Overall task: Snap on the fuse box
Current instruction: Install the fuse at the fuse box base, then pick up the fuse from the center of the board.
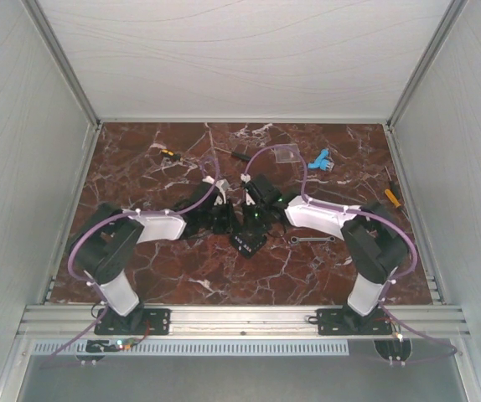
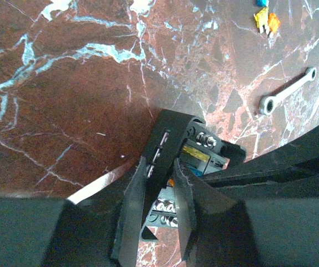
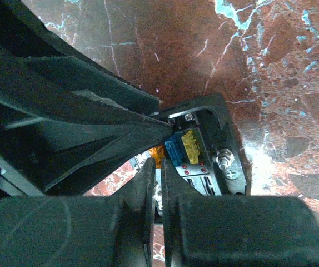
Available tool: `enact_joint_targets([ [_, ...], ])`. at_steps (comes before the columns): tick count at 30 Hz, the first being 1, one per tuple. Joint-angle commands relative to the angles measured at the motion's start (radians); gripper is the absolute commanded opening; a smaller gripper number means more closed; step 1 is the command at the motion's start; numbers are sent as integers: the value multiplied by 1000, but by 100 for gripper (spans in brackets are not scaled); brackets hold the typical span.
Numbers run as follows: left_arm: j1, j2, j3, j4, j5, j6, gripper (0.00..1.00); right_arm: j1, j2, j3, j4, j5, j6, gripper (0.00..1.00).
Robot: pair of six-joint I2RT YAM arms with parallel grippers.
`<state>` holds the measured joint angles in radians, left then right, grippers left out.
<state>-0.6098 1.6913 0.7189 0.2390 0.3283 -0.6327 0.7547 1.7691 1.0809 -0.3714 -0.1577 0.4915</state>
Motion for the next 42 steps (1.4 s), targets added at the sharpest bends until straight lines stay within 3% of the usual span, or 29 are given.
enact_joint_targets([
  [1,-79,27,-31,-61,13,-9,29,37,21,-79,-12,37,-47,0],
  [4,-76,-17,-7,-64,-7,0,34,39,-51,-25,-19,15,-78,1],
  [9,-33,-86,28,-60,-24,15,41,39,-157,50,-73,6,-140,17],
  [17,47,-211,-21,-24,-46,22,57,-42,-238,49,-141,43,-197,30],
  [23,124,-289,-139,41,-30,-1,71,-190,-172,56,-178,141,-252,35],
  [30,200,-336,-240,129,-13,3,90,-307,-59,93,-141,197,-203,40],
  [37,206,-352,-271,150,-35,34,97,-343,67,165,-157,238,-224,41],
  [42,204,-374,-279,142,-55,42,99,-366,74,166,-179,296,-208,41],
])
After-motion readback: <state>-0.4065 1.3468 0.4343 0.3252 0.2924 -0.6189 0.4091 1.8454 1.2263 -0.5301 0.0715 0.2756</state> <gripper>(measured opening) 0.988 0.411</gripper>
